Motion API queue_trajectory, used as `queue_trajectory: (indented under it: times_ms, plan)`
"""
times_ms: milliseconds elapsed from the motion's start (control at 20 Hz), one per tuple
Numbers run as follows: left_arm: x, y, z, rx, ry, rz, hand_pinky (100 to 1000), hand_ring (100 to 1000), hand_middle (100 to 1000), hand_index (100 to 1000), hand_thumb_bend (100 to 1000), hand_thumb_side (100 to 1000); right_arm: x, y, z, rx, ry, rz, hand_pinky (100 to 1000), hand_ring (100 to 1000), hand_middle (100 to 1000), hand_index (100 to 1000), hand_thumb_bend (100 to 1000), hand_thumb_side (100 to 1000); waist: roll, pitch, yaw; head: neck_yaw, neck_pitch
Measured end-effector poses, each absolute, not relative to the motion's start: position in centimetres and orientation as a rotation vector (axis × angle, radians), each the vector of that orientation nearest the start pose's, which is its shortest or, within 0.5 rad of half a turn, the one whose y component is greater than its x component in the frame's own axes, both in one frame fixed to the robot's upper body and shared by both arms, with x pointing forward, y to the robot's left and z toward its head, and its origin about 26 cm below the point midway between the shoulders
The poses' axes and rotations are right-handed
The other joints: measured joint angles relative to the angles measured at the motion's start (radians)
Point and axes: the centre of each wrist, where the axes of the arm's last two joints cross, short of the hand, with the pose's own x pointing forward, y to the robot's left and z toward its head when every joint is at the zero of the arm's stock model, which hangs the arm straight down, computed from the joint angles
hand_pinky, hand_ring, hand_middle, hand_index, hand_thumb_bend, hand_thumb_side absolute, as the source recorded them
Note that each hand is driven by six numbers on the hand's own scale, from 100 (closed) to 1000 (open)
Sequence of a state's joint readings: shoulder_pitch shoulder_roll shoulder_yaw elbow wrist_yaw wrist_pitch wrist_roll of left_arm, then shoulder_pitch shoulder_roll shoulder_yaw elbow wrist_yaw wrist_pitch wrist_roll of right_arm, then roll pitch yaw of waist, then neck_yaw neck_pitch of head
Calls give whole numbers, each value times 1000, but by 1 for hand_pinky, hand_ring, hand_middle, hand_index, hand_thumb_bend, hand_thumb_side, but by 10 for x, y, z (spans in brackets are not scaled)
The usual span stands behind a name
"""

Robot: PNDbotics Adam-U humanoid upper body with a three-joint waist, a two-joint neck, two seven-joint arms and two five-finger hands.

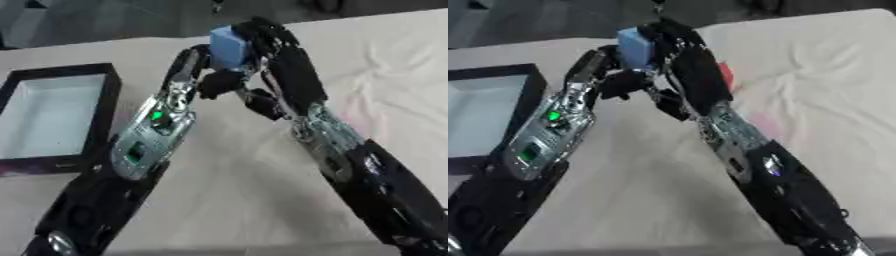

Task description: Pick up the objects with one hand, pass them to the other hand, and then place them into the box on the other side of the table.

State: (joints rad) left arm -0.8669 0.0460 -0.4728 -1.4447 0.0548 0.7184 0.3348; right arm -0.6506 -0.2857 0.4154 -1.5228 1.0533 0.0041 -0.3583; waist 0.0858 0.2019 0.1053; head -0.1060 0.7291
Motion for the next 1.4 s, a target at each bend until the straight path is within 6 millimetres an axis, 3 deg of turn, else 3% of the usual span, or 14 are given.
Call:
queue_trajectory:
  times_ms: [200, 450, 850, 900, 950, 1300, 1400]
  plan:
    - [374, 36, 209, 193, -1581, -536, 475, 910, 470, 379, 100, 314, 377, -140, 160, 1532, 2807, -1414, 881, 959, 868, 937, 531, 239, 0, 0, -1, 4, 0]
    - [382, 47, 207, 248, -1577, -493, 477, 912, 468, 377, 100, 310, 375, -142, 158, 1551, 2749, -1502, 879, 958, 881, 941, 525, 253, 0, -3, -5, 11, 0]
    - [406, 111, 220, 389, -1570, -379, 488, 915, 471, 379, 100, 311, 365, -155, 162, 1526, 2694, -1571, 868, 929, 867, 926, 551, 260, 0, -3, -11, 16, 1]
    - [407, 117, 222, 399, -1567, -372, 488, 915, 471, 379, 100, 436, 364, -157, 165, 1515, 2692, -1574, 867, 926, 865, 925, 495, 271, -1, -3, -12, 18, 4]
    - [408, 125, 224, 409, -1563, -363, 488, 914, 471, 379, 100, 313, 362, -158, 168, 1503, 2689, -1578, 867, 924, 863, 923, 555, 256, -1, -3, -13, 21, 8]
    - [410, 179, 236, 486, -1552, -289, 488, 916, 473, 382, 100, 311, 347, -179, 198, 1487, 2706, -1533, 861, 910, 846, 915, 489, 246, -11, -3, -19, 71, 35]
    - [410, 192, 236, 506, -1545, -267, 489, 917, 476, 385, 100, 310, 343, -186, 204, 1498, 2733, -1515, 849, 889, 808, 901, 361, 244, -12, -3, -20, 95, 35]
